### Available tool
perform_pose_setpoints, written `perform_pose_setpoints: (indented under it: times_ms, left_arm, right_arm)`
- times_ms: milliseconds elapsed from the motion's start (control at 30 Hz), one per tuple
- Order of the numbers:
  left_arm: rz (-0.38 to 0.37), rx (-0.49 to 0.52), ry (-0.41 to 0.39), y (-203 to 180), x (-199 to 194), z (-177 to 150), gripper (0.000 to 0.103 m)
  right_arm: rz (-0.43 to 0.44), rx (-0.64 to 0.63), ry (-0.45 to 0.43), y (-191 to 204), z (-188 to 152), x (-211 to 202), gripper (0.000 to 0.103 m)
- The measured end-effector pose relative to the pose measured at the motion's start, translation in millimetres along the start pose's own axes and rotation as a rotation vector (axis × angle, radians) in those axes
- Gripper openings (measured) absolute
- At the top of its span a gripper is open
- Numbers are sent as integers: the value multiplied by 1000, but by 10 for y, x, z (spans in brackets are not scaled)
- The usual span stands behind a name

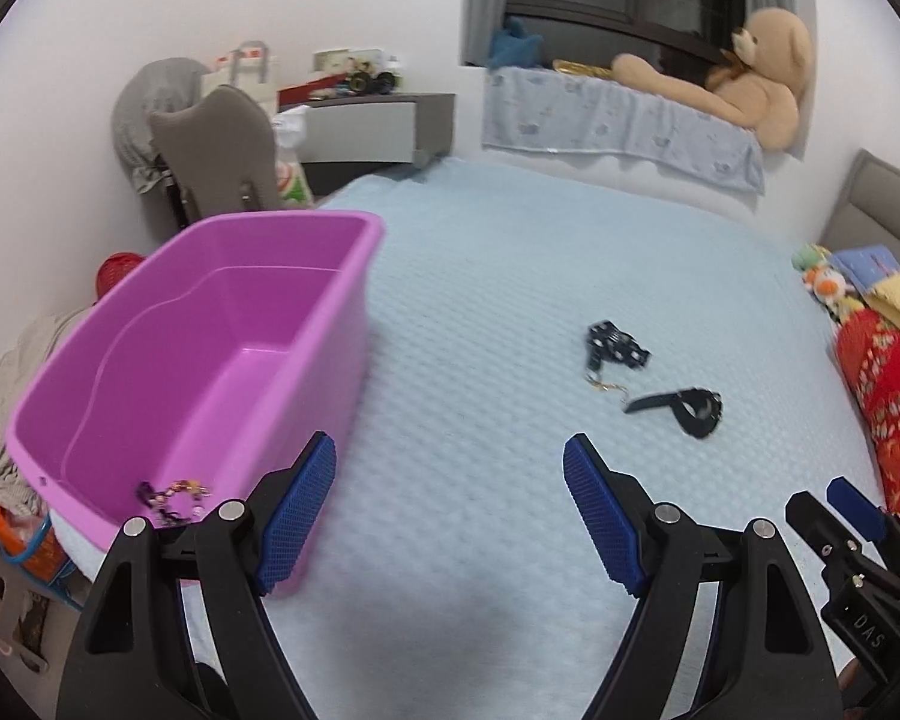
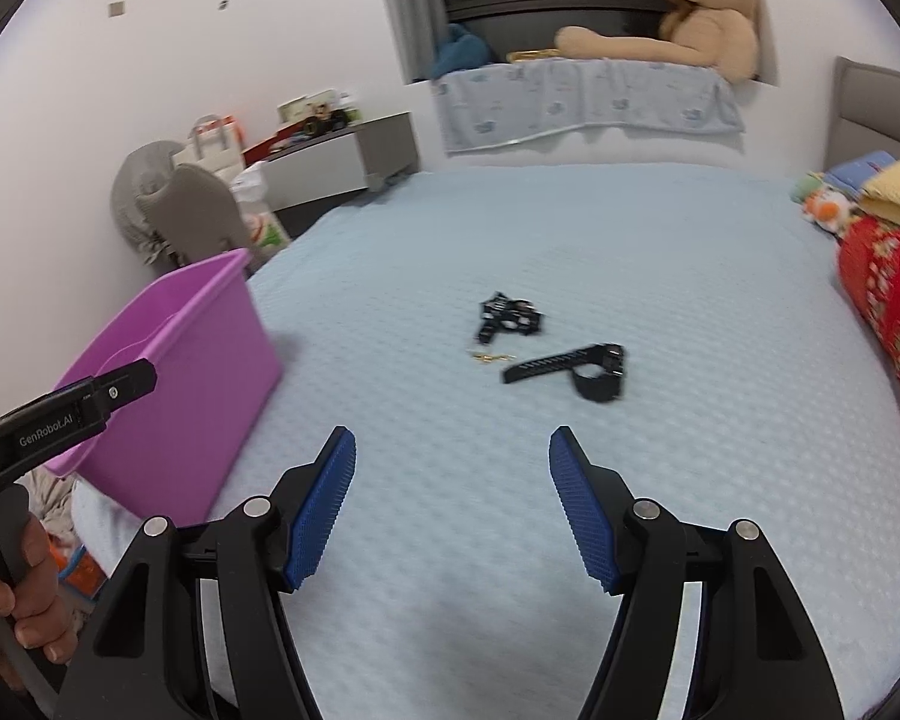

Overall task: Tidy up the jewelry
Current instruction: 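Move both open tools back over the lanyard and watch on the bed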

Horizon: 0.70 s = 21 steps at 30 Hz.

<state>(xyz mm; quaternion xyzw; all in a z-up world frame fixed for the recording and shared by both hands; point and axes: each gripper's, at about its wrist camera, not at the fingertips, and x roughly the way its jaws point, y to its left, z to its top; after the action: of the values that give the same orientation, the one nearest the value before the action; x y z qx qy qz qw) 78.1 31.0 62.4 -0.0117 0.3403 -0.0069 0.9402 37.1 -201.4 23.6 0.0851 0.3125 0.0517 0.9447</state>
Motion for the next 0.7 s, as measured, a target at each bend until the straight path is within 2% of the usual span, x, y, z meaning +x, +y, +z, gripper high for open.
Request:
perform_pose_setpoints:
  times_ms: [200, 367, 600, 700]
  left_arm:
    - [-25, 53, 22, -299, 112, -53, 77]
    - [-37, 71, 48, -473, 254, -104, 78]
    - [-50, 95, 96, -668, 545, -193, 78]
    - [-55, 96, 105, -705, 656, -186, 80]
  right_arm:
    - [-41, 34, -3, -297, -97, -35, 65]
    - [-68, 42, -3, -457, -161, -26, 69]
    - [-99, 62, 27, -680, -248, 125, 69]
    - [-110, 78, 39, -768, -254, 221, 76]
